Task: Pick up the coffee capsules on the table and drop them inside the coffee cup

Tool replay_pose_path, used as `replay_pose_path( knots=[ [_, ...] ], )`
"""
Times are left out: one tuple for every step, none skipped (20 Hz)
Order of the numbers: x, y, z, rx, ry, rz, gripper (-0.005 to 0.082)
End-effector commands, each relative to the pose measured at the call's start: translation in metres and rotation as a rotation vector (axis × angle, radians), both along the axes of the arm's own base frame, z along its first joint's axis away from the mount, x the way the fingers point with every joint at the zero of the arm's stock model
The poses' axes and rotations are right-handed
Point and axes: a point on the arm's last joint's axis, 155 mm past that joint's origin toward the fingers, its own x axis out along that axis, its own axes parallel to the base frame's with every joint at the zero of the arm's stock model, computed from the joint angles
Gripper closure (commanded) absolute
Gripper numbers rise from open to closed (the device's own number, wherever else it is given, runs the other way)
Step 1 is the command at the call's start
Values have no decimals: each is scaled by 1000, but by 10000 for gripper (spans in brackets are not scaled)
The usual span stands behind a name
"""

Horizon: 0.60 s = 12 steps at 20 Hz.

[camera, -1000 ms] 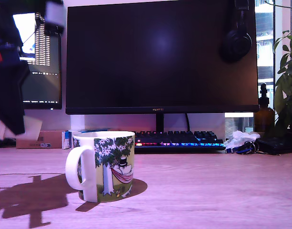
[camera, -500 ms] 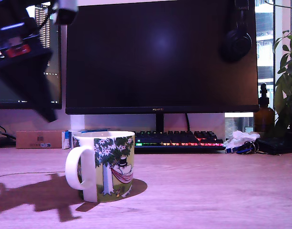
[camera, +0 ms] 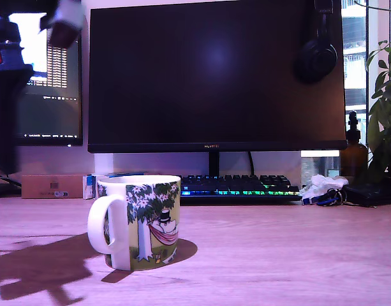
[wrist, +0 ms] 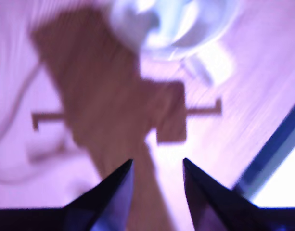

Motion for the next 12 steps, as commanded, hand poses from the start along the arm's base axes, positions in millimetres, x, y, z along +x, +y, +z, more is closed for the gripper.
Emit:
replay_pose_path(
  knots=[
    [-4,8,0,2,43,146,489],
    [-4,12,0,3,55,199,489],
    [-5,15,-1,5,69,248,492],
    [-5,18,-1,12,71,258,533],
    [-5,21,-1,18,77,289,621],
    [-4,22,-1,9,84,357,722],
    [-3,23,0,4,78,360,769],
    [-1,23,2,-9,72,400,768],
    [4,26,5,-14,41,457,755],
    [10,29,9,-17,3,499,743],
    [12,33,12,-20,-30,508,743],
    [11,35,14,-35,-45,536,743]
  ],
)
